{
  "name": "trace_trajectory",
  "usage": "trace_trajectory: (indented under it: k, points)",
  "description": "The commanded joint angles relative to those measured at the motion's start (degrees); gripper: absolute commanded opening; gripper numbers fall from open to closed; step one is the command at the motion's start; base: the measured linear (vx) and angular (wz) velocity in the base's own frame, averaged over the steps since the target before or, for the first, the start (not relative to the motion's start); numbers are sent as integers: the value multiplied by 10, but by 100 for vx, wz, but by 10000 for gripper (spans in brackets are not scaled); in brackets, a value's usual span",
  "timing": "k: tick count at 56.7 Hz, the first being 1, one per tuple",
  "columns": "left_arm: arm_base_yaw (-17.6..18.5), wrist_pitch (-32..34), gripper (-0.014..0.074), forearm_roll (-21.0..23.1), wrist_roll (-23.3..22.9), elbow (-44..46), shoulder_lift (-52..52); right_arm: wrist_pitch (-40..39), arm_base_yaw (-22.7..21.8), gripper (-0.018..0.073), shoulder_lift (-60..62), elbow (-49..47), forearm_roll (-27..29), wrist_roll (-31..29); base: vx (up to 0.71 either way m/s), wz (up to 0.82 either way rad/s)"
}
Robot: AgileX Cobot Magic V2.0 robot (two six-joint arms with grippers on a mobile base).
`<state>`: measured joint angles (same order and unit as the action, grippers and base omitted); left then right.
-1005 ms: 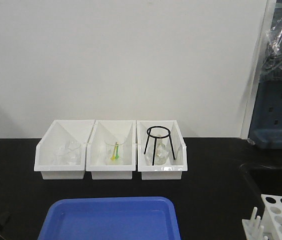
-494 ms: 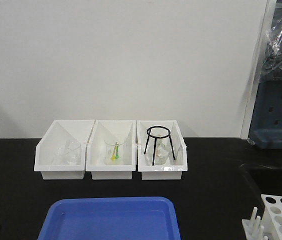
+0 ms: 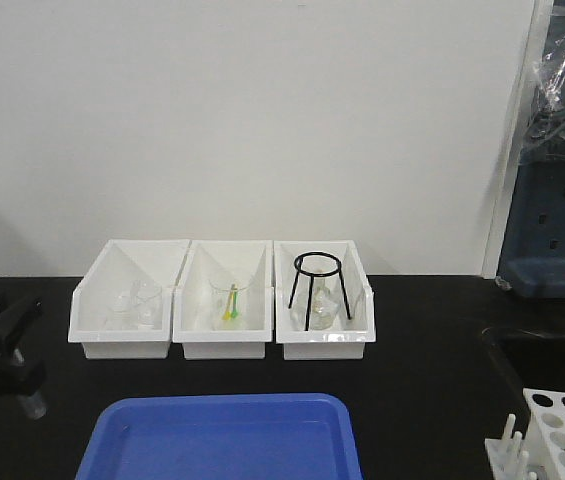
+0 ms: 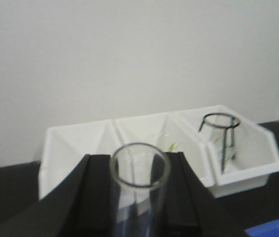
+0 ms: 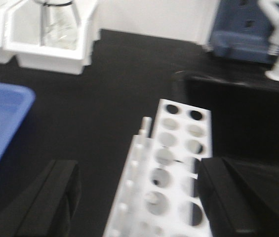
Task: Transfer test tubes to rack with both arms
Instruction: 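Carry the tube toward the right gripper and close the right gripper on it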
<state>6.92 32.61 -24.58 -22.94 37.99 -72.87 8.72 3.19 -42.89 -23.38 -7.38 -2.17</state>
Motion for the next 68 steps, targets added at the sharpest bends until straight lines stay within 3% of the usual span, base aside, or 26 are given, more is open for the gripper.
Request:
trace_trajectory:
  k: [1,14,26,39,68]
  points:
    - [19,72,85,-52,-90,60,-15,-37,48,554,-52,-52,-5,-9,0,0]
    - [63,152,85,-159,-253,155,-131,-57,200,554,-215,-162,-5,-44,0,0]
    - [96,237,88,-205,-346,193,-236,-55,274,554,-332,-280,-4,-47,0,0]
    - [101,350,92,-204,-346,195,-297,-10,316,554,-416,-381,-3,-64,0,0]
    - [101,359,95,-204,-346,195,-302,-1,316,554,-534,-520,6,-78,0,0]
